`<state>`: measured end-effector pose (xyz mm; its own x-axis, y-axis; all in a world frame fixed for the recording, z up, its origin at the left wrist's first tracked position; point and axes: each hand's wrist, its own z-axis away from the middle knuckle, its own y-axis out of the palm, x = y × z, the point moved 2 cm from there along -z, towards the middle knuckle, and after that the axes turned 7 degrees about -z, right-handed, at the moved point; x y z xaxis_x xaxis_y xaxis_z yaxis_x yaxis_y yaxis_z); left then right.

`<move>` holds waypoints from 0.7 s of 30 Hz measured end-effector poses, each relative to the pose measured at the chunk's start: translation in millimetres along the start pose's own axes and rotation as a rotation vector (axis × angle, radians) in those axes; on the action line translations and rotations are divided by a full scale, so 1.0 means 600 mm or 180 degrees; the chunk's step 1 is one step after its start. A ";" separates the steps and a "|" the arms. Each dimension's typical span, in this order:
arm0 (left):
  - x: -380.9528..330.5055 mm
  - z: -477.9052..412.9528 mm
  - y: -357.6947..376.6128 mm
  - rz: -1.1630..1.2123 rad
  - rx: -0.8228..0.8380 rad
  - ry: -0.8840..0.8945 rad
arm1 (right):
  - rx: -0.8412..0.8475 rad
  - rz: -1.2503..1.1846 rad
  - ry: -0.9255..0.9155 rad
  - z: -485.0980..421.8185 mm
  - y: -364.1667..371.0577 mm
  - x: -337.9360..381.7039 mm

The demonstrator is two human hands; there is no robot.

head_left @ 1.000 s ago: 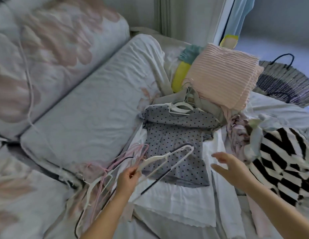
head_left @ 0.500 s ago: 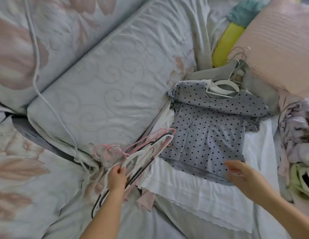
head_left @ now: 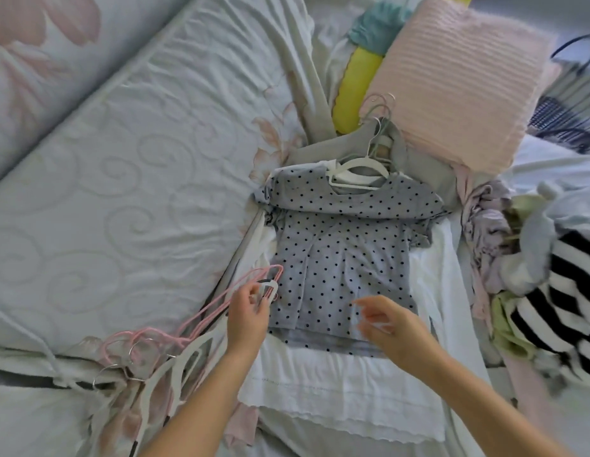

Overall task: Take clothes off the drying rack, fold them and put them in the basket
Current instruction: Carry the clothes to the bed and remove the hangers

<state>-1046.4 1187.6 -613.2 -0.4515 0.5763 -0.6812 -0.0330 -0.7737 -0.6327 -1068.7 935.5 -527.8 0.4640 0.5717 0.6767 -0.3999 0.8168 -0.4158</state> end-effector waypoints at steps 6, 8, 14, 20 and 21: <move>-0.191 -0.215 0.063 -0.0653 0.0354 0.0813 | -0.0335 -0.0309 0.0147 -0.004 -0.056 -0.053; -0.245 -0.285 0.069 -0.0978 0.0313 0.0932 | -0.0520 -0.0442 0.0229 0.000 -0.081 -0.075; -0.298 -0.409 0.121 -0.1684 0.0425 0.1001 | -0.0953 -0.0721 0.0388 0.002 -0.140 -0.123; -0.292 -0.416 0.155 -0.2804 -0.0001 0.1553 | -0.1189 -0.0890 0.0371 -0.016 -0.163 -0.127; -0.289 -0.408 0.157 -0.2964 -0.0001 0.1653 | -0.1189 -0.0896 0.0350 -0.018 -0.163 -0.124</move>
<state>-752.7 1079.0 -644.9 0.1872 0.9823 -0.0024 -0.1689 0.0297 -0.9852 -1055.4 813.6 -544.0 0.6024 0.3126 0.7344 0.0553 0.9016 -0.4291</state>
